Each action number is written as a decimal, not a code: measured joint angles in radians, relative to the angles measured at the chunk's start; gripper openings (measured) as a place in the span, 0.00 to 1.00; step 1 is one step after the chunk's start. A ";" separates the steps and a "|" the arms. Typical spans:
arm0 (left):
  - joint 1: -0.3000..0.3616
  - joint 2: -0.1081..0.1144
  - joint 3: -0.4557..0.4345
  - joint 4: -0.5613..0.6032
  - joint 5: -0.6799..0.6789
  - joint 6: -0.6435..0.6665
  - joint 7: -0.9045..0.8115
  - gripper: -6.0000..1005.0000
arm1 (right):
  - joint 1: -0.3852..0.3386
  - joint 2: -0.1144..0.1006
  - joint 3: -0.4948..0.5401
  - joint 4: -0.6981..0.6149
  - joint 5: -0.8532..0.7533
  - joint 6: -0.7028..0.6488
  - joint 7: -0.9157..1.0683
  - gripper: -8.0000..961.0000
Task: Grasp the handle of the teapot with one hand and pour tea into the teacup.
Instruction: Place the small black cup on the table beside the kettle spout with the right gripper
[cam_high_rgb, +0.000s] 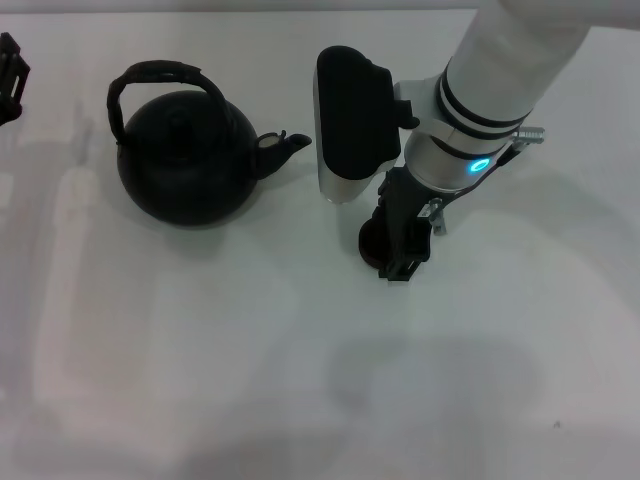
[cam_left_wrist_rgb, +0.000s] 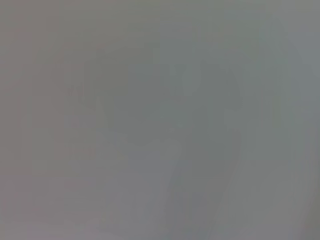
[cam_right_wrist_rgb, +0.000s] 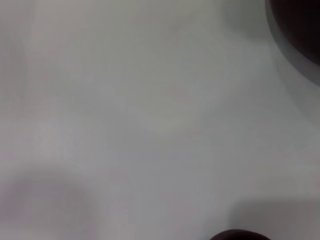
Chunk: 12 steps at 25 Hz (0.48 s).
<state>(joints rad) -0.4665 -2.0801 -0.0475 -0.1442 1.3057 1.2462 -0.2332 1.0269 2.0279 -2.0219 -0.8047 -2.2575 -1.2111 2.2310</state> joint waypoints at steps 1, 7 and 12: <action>0.000 0.000 0.000 0.000 0.000 0.000 0.000 0.74 | -0.002 0.000 0.000 -0.001 0.000 0.002 0.000 0.80; -0.001 0.000 0.000 0.000 0.000 -0.002 0.000 0.74 | -0.011 0.000 -0.010 -0.006 0.003 0.017 0.000 0.81; 0.000 0.000 0.000 0.001 -0.001 -0.002 0.000 0.74 | -0.017 0.000 -0.023 -0.010 0.002 0.033 0.001 0.81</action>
<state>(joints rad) -0.4669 -2.0801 -0.0476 -0.1427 1.3048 1.2441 -0.2332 1.0095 2.0278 -2.0452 -0.8149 -2.2551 -1.1784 2.2320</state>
